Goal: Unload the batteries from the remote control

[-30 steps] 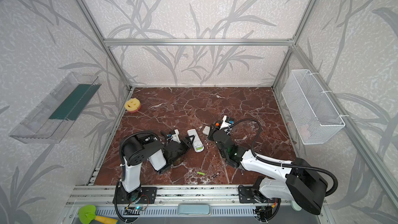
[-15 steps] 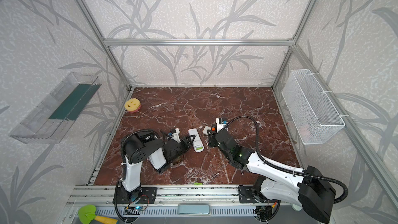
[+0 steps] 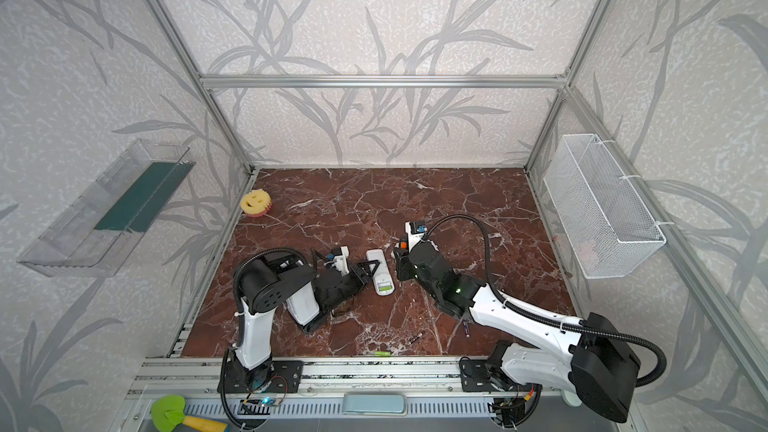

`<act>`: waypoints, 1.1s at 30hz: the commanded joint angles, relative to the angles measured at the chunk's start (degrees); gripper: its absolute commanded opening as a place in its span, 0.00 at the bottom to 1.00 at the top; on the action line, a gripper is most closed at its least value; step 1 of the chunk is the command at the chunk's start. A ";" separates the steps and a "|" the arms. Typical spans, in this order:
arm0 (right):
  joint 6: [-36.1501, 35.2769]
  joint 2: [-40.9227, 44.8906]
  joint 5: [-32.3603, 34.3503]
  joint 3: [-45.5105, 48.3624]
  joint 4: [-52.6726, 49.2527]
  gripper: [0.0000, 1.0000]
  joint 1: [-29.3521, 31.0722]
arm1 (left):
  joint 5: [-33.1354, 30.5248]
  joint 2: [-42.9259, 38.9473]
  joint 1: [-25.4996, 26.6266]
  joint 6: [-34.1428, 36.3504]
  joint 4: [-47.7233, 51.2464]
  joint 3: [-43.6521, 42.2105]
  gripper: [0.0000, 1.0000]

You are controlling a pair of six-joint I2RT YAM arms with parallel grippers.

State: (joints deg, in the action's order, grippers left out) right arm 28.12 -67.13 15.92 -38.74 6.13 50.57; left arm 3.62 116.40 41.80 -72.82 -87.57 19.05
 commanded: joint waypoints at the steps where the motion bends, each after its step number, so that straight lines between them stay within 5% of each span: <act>1: -2.86 -2.01 -2.23 -3.33 0.90 0.00 -0.22 | -0.32 1.30 -1.71 3.16 8.39 -2.26 0.38; 19: -5.98 -13.71 -11.58 -7.59 9.66 0.00 -1.96 | 4.12 -2.28 -6.52 8.47 12.89 -5.76 0.44; 27: -5.53 -14.12 -9.81 -7.94 7.40 0.00 -1.85 | 6.26 -14.42 -7.21 18.07 37.51 0.74 0.44; 33: -3.02 -11.21 -5.96 -5.67 5.48 0.00 -1.12 | 4.99 -23.78 -7.74 30.69 66.65 12.88 0.46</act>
State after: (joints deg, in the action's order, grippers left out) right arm 23.44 -80.88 7.03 -44.29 11.81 48.88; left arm 9.80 95.55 34.44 -51.24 -40.97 26.63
